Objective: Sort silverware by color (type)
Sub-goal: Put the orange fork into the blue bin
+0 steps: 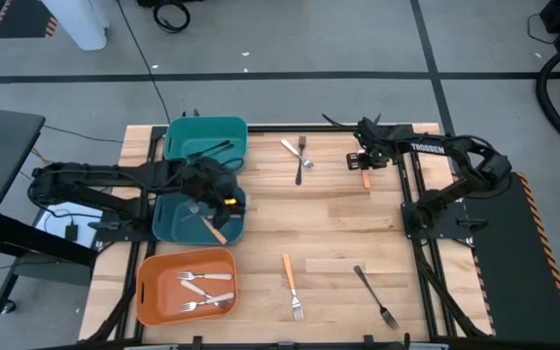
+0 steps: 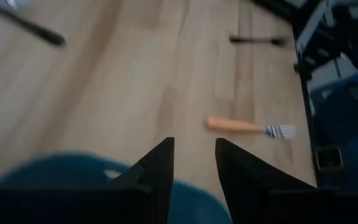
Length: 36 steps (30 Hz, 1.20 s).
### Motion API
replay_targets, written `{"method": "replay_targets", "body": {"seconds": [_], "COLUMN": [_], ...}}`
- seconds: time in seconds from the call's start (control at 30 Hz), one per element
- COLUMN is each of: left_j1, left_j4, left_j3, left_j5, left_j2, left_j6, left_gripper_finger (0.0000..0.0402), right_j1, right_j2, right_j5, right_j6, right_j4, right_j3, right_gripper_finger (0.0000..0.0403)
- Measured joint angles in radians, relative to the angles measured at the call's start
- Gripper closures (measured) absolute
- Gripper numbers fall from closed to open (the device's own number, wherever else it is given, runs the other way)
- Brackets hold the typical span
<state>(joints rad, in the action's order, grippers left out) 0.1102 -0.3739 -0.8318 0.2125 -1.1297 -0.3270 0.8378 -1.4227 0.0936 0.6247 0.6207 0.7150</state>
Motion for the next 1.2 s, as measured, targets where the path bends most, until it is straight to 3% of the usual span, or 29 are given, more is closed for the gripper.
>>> {"method": "replay_targets", "body": {"seconds": [0.27, 0.6, 0.87, 0.97, 1.13, 1.2], "left_j1": [0.11, 0.196, 0.254, 0.253, 0.25, 0.25], "left_j4": [0.123, 0.129, 0.155, 0.156, 0.194, 0.207], "left_j3": [0.0, 0.0, 0.0, 0.0, 0.0, 0.0], "left_j5": [-0.017, -0.05, -0.093, -0.092, -0.092, -0.092], "left_j2": [0.0, 0.0, 0.0, 0.0, 0.0, -0.001], "left_j6": [0.154, 0.265, 0.203, 0.202, 0.2, 0.199], "left_gripper_finger": [0.0274, 0.0274, 0.0274, 0.0274, 0.0274, 0.0274], "right_j1": [0.002, 0.003, -0.039, -0.039, -0.038, -0.038], "right_j2": [0.0, -0.038, -0.126, -0.127, -0.127, -0.125], "right_j5": [0.007, 0.09, 0.157, 0.151, 0.14, 0.134], "right_j6": [0.003, 0.002, -0.034, -0.042, -0.062, -0.081], "right_j4": [-0.108, -0.155, -0.093, -0.093, -0.09, -0.089], "right_j3": [-0.047, -0.051, -0.007, -0.008, -0.008, -0.008], "right_gripper_finger": [0.0289, 0.0289, 0.029, 0.0306, 0.0366, 0.0366]}}
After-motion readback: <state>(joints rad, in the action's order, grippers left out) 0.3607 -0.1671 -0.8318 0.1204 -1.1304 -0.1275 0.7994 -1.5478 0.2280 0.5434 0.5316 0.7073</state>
